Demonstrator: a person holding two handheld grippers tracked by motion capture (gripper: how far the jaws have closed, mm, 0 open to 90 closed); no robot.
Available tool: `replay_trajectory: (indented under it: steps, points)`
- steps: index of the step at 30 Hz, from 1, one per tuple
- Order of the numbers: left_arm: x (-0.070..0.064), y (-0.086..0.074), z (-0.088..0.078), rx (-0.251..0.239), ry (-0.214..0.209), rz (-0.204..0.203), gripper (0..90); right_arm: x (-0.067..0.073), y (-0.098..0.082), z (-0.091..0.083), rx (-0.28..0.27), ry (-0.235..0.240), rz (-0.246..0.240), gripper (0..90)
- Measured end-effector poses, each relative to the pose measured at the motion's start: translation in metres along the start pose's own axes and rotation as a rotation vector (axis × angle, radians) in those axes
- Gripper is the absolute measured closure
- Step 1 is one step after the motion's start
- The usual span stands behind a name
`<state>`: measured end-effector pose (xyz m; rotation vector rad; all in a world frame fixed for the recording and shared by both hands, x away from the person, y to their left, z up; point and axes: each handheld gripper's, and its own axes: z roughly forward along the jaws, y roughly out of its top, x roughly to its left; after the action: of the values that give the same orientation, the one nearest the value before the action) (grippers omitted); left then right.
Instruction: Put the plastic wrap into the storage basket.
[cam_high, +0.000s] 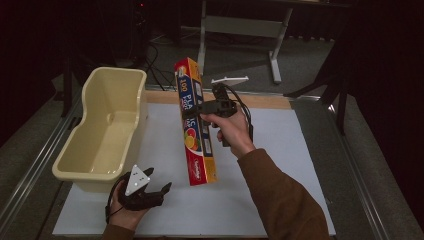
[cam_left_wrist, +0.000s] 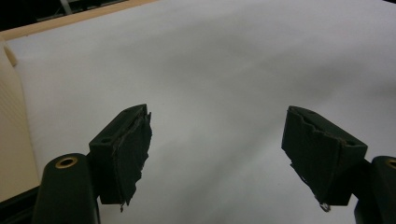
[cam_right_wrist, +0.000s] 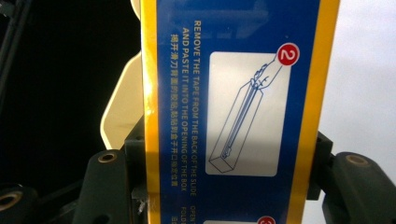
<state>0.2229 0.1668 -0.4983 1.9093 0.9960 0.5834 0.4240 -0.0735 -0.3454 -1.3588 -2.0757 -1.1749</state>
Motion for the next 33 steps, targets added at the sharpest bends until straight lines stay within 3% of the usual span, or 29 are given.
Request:
replay_trajectory:
  steps: [15, 19, 24, 33]
  points:
    - [-0.002, 0.000, 0.000, -0.003, -0.014, 0.005, 23.8, 0.013, 0.024, 0.027, -0.026, 0.061, 0.063, 39.7]
    - [-0.004, 0.001, 0.000, -0.008, -0.027, 0.013, 23.8, 0.020, 0.035, 0.040, -0.080, 0.084, 0.124, 39.8]
    - [-0.005, 0.001, 0.001, -0.007, -0.030, 0.020, 23.8, 0.028, 0.041, 0.046, -0.098, 0.071, 0.118, 39.7]
    - [-0.006, 0.000, 0.000, -0.004, -0.028, 0.023, 23.8, 0.040, 0.049, 0.063, -0.107, 0.089, 0.093, 39.8]
